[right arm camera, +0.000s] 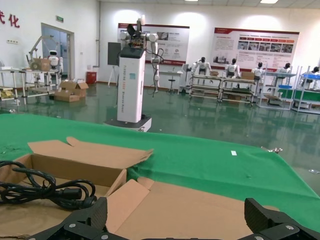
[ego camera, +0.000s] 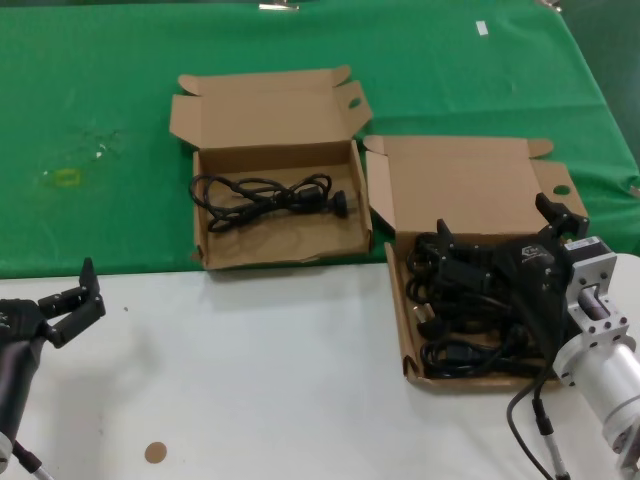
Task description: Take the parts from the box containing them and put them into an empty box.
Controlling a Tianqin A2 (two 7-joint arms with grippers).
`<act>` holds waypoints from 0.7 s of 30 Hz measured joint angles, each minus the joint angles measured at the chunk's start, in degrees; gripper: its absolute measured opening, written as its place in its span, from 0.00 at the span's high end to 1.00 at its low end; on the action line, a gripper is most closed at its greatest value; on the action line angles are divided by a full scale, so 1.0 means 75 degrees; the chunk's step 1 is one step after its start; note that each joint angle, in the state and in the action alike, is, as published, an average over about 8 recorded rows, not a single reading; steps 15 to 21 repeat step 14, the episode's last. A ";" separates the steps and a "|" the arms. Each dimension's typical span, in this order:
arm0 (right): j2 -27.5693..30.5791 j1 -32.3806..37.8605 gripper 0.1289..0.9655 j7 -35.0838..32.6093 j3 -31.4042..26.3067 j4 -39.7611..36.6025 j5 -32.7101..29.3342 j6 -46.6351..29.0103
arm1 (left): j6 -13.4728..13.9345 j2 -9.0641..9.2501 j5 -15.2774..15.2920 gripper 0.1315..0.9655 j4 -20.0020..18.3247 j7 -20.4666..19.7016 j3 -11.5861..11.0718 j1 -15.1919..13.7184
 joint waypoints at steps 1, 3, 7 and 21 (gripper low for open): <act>0.0000 0.0000 0.00 0.0000 0.0000 0.0000 0.0000 0.0000 | 0.0000 0.0000 0.0000 0.00 0.0000 0.0000 0.0000 0.0000; 0.0000 0.0000 0.00 0.0000 0.0000 0.0000 0.0000 0.0000 | 0.0000 0.0000 0.0000 0.00 0.0000 0.0000 0.0000 0.0000; 0.0000 0.0000 0.00 0.0000 0.0000 0.0000 0.0000 0.0000 | 0.0000 0.0000 0.0000 0.00 0.0000 0.0000 0.0000 0.0000; 0.0000 0.0000 0.00 0.0000 0.0000 0.0000 0.0000 0.0000 | 0.0000 0.0000 0.0000 0.00 0.0000 0.0000 0.0000 0.0000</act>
